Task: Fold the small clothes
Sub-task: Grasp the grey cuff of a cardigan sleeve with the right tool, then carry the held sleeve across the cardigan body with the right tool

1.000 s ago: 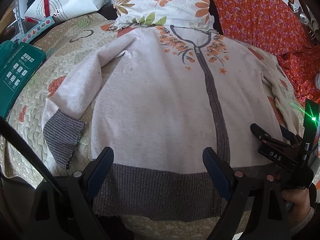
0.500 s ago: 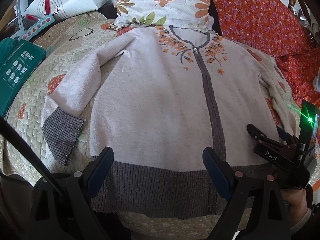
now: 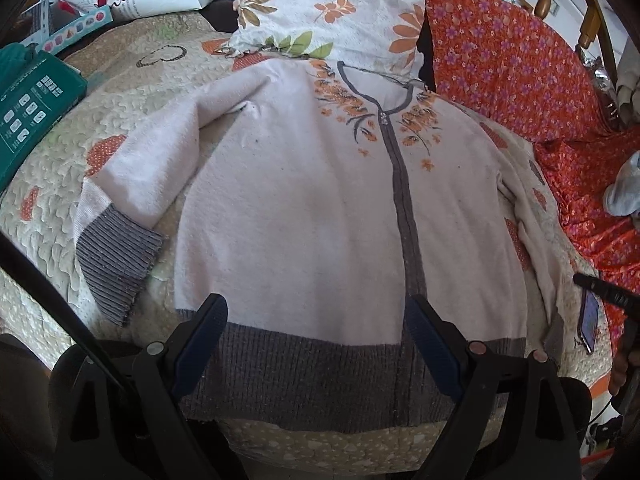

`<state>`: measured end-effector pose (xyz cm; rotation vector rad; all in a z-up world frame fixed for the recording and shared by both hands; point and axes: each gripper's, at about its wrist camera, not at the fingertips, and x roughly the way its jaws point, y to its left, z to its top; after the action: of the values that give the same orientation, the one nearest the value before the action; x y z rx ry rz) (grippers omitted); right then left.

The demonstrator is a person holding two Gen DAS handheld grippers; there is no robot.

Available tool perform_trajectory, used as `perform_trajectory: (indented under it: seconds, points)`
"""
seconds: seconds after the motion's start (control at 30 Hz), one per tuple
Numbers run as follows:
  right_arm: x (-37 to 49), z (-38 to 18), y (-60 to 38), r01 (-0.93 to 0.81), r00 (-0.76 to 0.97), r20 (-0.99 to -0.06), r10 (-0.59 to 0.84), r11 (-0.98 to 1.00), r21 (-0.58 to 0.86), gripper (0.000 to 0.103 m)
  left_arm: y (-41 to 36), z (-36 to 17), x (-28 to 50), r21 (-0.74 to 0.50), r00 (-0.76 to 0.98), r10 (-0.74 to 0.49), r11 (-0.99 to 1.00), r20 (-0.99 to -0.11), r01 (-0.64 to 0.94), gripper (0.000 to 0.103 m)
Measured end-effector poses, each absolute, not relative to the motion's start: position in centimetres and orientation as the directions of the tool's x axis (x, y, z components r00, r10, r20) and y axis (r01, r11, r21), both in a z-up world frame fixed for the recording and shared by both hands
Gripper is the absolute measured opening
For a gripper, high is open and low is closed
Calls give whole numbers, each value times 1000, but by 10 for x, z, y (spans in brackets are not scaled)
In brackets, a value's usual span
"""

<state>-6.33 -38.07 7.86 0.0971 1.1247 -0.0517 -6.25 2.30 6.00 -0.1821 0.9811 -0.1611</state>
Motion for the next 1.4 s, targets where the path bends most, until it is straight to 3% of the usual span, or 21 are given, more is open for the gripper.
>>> perform_trajectory:
  seconds: [0.3,0.33,0.37,0.4,0.43,0.57,0.77,0.87,0.9,0.97,1.03,1.17,1.3,1.33,1.37,1.4]
  points:
    - [-82,39,-372,65,400,-916,36,996,67,70,20,60,-68,-233,539,-220,971,-813,45,90]
    - [-82,35,-369,49,394,-918,35,997,59,66,18,60,-69,-232,537,-220,972,-814,47,90]
    - [-83,34,-368,34,395,-918,41,998,59,55,17,60,-70,-229,537,-220,972,-815,50,90]
    - [-86,36,-365,32,395,-918,42,998,60,15,17,60,-70,-227,537,-218,973,-815,51,90]
    - [-88,41,-368,42,413,-909,51,996,75,1,17,60,-72,-224,538,-216,973,-815,52,90]
    - [-99,75,-397,125,537,-841,71,979,162,1,17,60,-73,-232,533,-220,972,-817,46,90]
    - [-103,95,-481,387,553,-824,-124,914,121,1,21,64,-73,-252,531,-233,967,-814,38,90]
    - [-99,84,-477,289,533,-845,38,930,225,5,20,66,-74,-245,535,-227,969,-813,40,90]
    - [-96,78,-459,222,511,-855,91,947,234,11,18,66,-74,-245,534,-228,969,-814,40,90]
    - [-97,70,-432,135,468,-876,114,971,199,40,15,65,-73,-242,527,-228,969,-819,42,90]
    - [-98,59,-406,41,423,-896,134,985,166,47,11,64,-73,-234,518,-226,971,-825,51,90]
    - [-88,44,-383,-24,385,-915,123,992,123,51,5,63,-75,-218,514,-219,974,-829,63,90]
    - [-74,35,-382,-5,377,-918,123,991,130,51,6,62,-75,-218,511,-216,974,-832,57,90]
    - [-73,32,-382,5,365,-925,101,994,111,42,6,61,-75,-217,511,-215,974,-833,56,90]
    - [-75,32,-383,11,366,-926,93,994,104,17,6,61,-75,-217,510,-214,975,-833,55,90]
    - [-78,32,-383,18,372,-923,98,993,113,8,6,61,-75,-217,510,-215,975,-833,55,90]
